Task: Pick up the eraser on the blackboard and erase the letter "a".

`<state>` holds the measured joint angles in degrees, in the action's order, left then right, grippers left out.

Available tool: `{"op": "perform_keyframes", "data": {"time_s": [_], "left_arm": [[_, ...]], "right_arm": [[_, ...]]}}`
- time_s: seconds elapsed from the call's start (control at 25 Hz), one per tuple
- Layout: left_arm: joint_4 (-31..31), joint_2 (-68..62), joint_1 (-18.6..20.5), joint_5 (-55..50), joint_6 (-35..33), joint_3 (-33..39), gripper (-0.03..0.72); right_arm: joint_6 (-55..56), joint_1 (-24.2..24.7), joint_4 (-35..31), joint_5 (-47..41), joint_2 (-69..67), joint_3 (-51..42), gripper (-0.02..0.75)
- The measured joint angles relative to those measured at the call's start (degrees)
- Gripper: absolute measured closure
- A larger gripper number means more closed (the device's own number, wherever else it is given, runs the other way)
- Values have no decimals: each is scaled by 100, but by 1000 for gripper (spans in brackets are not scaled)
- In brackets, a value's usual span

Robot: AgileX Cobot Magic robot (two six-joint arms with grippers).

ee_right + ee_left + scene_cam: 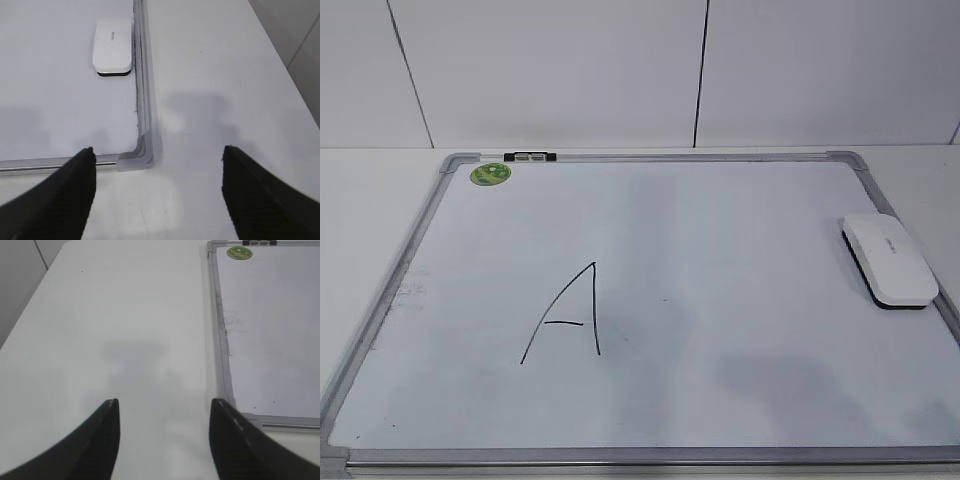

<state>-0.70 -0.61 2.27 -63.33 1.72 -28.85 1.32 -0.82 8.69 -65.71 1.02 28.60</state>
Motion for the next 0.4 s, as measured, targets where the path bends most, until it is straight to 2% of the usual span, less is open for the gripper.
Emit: {"op": "perform_keyframes", "data": {"time_s": [0.4], "left_arm": [[0, 0, 0, 0, 0, 0, 274]], "right_arm": [[0, 0, 0, 0, 0, 0, 143]]}}
